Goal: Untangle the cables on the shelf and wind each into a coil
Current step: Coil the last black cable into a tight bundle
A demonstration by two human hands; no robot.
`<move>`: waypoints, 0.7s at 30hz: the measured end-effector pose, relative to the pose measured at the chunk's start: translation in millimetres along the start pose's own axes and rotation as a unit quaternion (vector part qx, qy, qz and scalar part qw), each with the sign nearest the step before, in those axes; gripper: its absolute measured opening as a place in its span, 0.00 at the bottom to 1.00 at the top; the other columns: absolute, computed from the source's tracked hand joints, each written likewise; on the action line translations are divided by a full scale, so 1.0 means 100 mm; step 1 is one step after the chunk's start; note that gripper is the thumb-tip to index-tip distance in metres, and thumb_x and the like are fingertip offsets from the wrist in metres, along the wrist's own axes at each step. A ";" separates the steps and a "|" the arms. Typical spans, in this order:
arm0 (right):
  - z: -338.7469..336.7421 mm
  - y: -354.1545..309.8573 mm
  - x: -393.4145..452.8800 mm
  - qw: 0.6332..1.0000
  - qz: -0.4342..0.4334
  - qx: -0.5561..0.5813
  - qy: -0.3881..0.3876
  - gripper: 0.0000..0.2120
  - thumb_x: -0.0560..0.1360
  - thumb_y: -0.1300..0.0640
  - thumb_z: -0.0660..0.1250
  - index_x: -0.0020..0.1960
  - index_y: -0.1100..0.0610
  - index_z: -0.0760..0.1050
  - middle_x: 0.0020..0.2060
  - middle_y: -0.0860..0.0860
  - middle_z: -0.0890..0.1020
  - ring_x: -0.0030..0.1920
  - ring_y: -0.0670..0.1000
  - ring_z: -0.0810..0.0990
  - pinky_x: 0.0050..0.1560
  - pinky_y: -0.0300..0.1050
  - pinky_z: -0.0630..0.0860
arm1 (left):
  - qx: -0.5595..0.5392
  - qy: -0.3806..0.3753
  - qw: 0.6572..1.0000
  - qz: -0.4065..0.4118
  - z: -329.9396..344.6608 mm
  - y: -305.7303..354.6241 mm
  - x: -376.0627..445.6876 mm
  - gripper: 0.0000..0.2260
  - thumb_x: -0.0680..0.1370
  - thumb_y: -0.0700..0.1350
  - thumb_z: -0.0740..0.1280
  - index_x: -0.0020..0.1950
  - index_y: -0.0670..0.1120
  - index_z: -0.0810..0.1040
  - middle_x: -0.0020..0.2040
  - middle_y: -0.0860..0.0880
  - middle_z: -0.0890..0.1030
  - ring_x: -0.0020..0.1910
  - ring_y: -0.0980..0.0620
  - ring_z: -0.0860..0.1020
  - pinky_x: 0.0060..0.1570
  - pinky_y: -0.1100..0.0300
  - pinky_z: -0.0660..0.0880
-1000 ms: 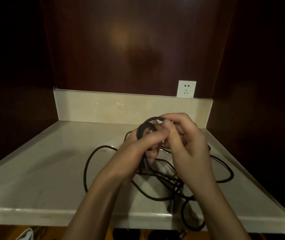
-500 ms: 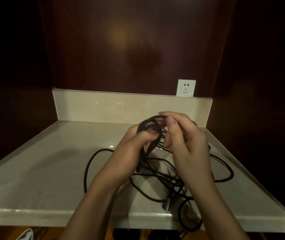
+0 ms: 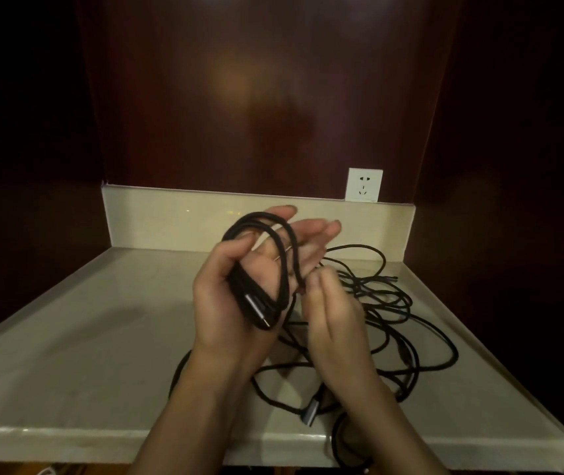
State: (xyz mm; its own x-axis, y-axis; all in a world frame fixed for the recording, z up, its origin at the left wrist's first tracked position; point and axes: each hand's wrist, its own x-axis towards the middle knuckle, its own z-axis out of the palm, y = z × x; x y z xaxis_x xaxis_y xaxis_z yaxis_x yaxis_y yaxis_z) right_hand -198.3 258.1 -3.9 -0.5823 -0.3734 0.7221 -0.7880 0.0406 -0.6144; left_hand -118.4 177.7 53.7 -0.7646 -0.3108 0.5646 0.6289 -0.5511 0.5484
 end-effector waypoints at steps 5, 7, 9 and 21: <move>0.10 0.02 -0.05 0.998 0.010 -0.010 -0.066 0.12 0.83 0.46 0.52 0.47 0.50 0.69 0.30 0.46 0.71 0.32 0.48 0.71 0.33 0.51 0.68 | -0.032 0.111 0.989 0.097 -0.03 0.10 0.03 0.13 0.76 0.46 0.56 0.57 0.45 0.72 0.41 0.46 0.74 0.36 0.49 0.74 0.40 0.58 0.75; 0.08 0.03 -0.04 0.993 0.013 -0.038 -0.114 0.11 0.83 0.47 0.54 0.48 0.49 0.72 0.34 0.45 0.76 0.36 0.47 0.75 0.38 0.52 0.72 | 0.015 0.147 0.975 0.165 -0.12 0.14 0.05 0.12 0.78 0.45 0.57 0.60 0.48 0.71 0.41 0.48 0.74 0.37 0.52 0.72 0.35 0.61 0.72; 0.04 0.00 -0.04 0.976 0.006 -0.075 -0.202 0.10 0.83 0.47 0.56 0.52 0.48 0.74 0.38 0.46 0.78 0.39 0.46 0.76 0.42 0.53 0.74 | 0.128 0.196 0.942 0.239 -0.20 0.15 0.07 0.12 0.79 0.44 0.57 0.61 0.51 0.69 0.41 0.49 0.74 0.37 0.53 0.72 0.33 0.62 0.69; -0.44 -0.29 0.17 0.937 -0.128 -0.192 -0.261 0.10 0.73 0.45 0.61 0.49 0.47 0.79 0.39 0.45 0.83 0.41 0.46 0.81 0.43 0.49 0.77 | 0.741 0.030 0.670 0.027 -0.41 -0.06 0.09 0.08 0.82 0.60 0.54 0.54 0.61 0.70 0.41 0.58 0.78 0.44 0.52 0.78 0.46 0.51 0.74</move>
State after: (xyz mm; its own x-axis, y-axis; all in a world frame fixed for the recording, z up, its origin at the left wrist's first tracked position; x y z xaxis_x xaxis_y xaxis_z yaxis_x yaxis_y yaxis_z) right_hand -193.7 291.6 40.0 -0.2661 -0.8151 0.5145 -0.9607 0.1805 -0.2108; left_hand -135.0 146.9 30.0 -0.7107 -0.3547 0.6075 0.0708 0.8231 0.5635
